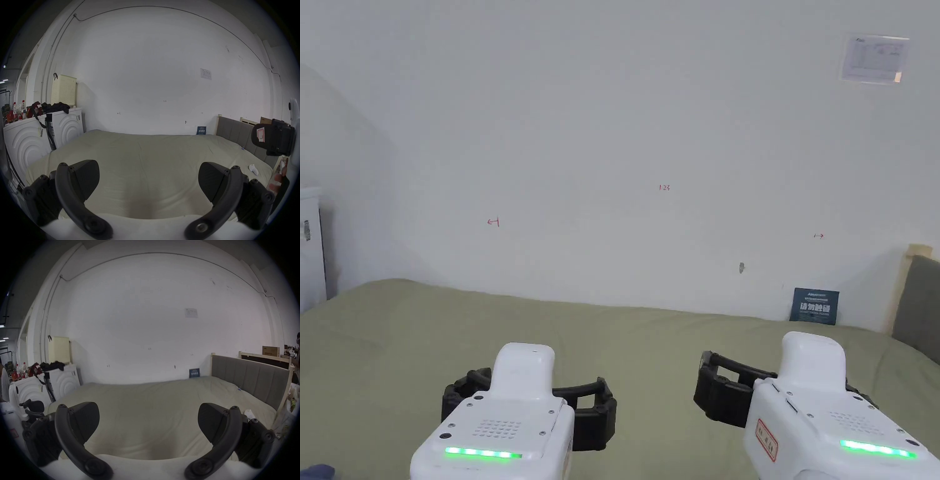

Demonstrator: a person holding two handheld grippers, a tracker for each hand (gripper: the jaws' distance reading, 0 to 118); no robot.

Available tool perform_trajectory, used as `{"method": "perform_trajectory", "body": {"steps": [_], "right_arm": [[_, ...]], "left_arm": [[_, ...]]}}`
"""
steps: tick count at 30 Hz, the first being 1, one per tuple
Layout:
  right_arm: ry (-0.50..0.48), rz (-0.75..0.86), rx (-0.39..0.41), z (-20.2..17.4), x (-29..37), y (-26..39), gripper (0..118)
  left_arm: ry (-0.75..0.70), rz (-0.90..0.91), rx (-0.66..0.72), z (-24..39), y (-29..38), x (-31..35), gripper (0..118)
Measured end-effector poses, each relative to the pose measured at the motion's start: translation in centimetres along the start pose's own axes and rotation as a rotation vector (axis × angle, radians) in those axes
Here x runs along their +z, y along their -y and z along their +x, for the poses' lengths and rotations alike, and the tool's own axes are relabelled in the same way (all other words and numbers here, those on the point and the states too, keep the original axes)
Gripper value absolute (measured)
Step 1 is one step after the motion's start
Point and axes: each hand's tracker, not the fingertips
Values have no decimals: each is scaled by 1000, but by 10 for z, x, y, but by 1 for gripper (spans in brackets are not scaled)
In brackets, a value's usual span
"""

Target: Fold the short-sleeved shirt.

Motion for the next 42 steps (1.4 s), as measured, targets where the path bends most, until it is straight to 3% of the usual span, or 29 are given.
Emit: {"method": "perform_trajectory", "body": {"steps": [3, 10, 16, 21, 25, 29, 32, 36, 42], "right_arm": [[2, -111, 25, -5, -6, -6, 118], [8, -98, 47, -8, -9, -1, 118], [8, -92, -41, 2, -10, -4, 118], [79, -102, -15, 12, -19, -2, 118], [63, -132, -29, 11, -18, 1, 118], [-45, -45, -38, 12, -12, 15, 118], [-47, 19, 27, 10, -11, 26, 118], [91, 38, 178, -1, -19, 36, 118], [74, 3, 172, -1, -26, 46, 118]], "left_arm": [[-3, 3, 0, -1, -1, 0, 118], [0, -10, 1, -2, -1, -2, 118], [3, -15, 3, -1, 0, -4, 118], [1, -17, -3, -2, 2, -5, 118], [-5, -22, 2, -3, 2, -6, 118], [-2, -34, 3, -3, 2, -7, 118], [-5, -34, -11, -2, 3, -8, 118], [-3, -32, -9, -2, 5, -11, 118], [-7, -39, -22, 0, 11, -15, 118]]}}
